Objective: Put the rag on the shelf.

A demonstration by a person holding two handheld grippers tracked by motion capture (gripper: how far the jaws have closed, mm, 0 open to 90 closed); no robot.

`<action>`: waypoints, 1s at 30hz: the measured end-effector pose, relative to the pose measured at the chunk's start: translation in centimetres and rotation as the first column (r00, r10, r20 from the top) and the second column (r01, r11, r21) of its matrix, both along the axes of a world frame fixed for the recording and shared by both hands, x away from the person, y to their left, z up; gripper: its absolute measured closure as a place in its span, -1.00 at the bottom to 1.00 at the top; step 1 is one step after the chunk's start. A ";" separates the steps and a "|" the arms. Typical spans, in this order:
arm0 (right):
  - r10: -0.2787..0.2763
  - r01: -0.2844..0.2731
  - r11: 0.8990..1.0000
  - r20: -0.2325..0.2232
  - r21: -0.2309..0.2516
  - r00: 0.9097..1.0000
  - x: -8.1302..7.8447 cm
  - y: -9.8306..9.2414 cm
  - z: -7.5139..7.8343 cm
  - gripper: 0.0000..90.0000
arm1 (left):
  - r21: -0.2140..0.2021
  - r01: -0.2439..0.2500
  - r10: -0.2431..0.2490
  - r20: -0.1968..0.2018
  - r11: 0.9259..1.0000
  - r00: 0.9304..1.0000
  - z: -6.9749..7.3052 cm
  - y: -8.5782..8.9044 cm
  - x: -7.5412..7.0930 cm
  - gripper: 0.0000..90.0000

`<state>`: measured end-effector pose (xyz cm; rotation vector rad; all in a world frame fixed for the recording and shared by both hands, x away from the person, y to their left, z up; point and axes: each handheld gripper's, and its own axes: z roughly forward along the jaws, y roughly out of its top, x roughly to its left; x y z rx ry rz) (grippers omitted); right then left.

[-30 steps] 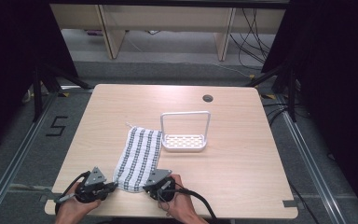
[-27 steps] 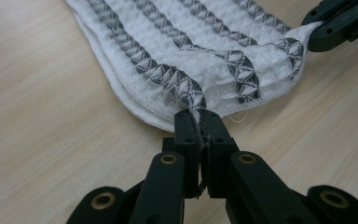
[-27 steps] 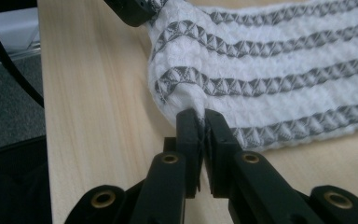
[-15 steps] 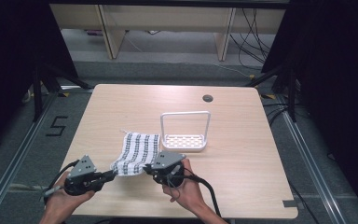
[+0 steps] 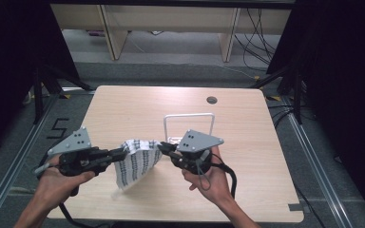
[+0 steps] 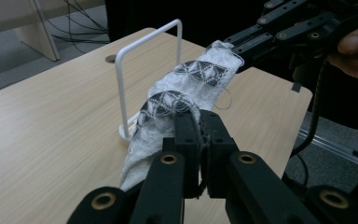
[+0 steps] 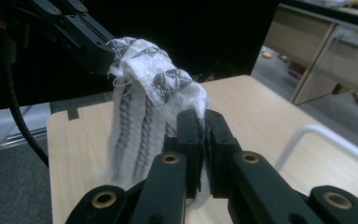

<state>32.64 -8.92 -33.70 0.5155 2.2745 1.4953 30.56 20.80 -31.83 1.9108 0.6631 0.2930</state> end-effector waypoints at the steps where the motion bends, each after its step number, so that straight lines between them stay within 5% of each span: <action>1: -0.010 0.010 1.000 0.014 0.008 1.000 -0.1 -0.8 0.9 0.93 | -0.004 0.016 -0.016 -0.004 1.000 1.000 0.8 -0.7 0.5 0.92; 14: -0.111 0.109 0.993 0.043 0.050 0.993 -0.7 -5.8 3.2 0.93 | -0.005 0.087 -0.087 -0.041 0.996 0.995 2.2 -5.1 3.3 0.92; 19: -0.125 0.122 0.991 0.064 0.052 0.990 -0.5 -6.7 3.5 0.93 | -0.007 0.093 -0.093 -0.038 0.996 0.995 2.6 -5.9 4.0 0.92; 30: -0.165 0.162 0.984 0.034 0.081 0.986 -0.2 -7.9 4.2 0.93 | -0.031 0.099 -0.100 -0.041 0.995 0.994 3.3 -7.1 5.5 0.92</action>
